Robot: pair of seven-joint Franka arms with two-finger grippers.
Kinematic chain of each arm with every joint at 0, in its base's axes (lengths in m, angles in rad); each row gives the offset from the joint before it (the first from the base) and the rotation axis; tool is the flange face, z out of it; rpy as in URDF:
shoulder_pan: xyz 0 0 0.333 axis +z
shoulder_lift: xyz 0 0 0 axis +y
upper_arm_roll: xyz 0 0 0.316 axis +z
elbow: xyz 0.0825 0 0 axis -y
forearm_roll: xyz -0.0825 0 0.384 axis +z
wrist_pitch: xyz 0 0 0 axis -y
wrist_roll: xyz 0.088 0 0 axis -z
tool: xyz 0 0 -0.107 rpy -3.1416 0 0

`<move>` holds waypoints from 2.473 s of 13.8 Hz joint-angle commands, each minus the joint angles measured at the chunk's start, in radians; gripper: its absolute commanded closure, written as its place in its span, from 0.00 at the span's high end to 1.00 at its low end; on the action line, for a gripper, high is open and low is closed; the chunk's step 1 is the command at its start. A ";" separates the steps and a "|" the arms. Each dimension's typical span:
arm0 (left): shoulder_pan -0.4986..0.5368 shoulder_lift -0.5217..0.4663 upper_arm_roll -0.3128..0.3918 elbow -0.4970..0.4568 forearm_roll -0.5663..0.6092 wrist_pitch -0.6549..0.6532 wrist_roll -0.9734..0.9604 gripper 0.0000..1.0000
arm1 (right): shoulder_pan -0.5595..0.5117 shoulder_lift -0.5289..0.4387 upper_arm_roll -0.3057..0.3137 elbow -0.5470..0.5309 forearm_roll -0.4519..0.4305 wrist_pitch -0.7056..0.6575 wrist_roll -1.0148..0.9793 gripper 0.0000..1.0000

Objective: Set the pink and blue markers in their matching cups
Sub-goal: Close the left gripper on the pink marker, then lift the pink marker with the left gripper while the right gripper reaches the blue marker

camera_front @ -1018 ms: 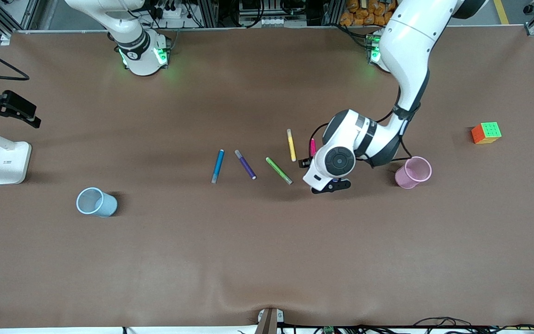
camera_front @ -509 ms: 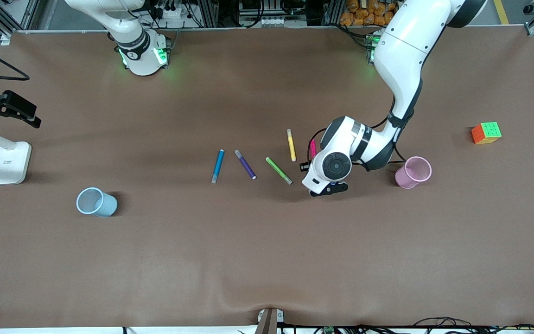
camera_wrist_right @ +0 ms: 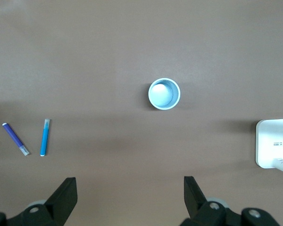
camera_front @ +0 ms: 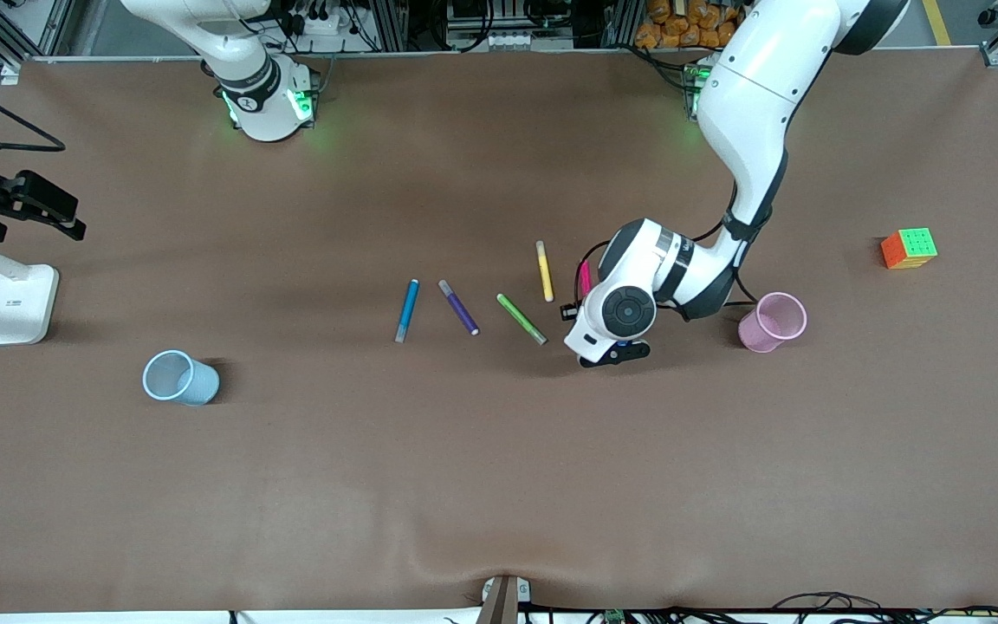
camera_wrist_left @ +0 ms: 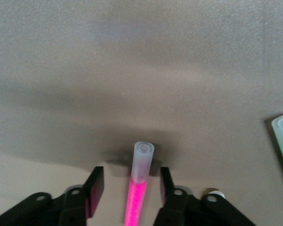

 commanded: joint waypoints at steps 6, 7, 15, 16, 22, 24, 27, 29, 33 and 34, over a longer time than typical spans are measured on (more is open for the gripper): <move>-0.006 -0.008 0.003 0.001 -0.002 0.009 -0.020 0.00 | 0.011 0.000 -0.002 0.001 -0.018 -0.006 0.010 1.00; -0.005 -0.018 0.005 0.001 0.001 0.006 -0.022 0.00 | 0.012 0.000 -0.002 0.001 -0.018 -0.006 0.010 1.00; -0.006 -0.024 0.005 0.007 -0.001 0.000 -0.027 0.00 | 0.032 0.005 -0.002 -0.001 -0.016 -0.006 0.010 1.00; -0.005 -0.024 0.005 0.007 -0.001 0.000 -0.030 0.00 | 0.046 0.011 -0.002 -0.001 -0.016 -0.006 0.010 1.00; 0.007 -0.065 0.010 0.010 0.001 -0.029 -0.028 0.00 | 0.173 0.119 -0.002 0.006 -0.005 0.017 0.024 1.00; 0.023 -0.108 0.032 0.013 0.002 -0.062 -0.027 0.00 | 0.205 0.158 -0.002 0.006 -0.002 0.043 0.024 1.00; 0.082 -0.180 0.051 0.044 0.020 -0.118 -0.014 0.00 | 0.290 0.265 -0.002 0.006 -0.004 0.098 0.024 1.00; 0.136 -0.218 0.050 0.109 0.066 -0.213 0.004 0.00 | 0.301 0.325 -0.002 0.006 0.002 0.121 0.027 1.00; 0.234 -0.287 0.051 0.177 0.099 -0.310 0.059 0.00 | 0.289 0.449 -0.002 0.006 0.097 0.218 0.140 1.00; 0.242 -0.300 0.053 0.177 0.129 -0.310 0.052 0.00 | 0.301 0.480 -0.003 0.004 0.107 0.242 0.151 1.00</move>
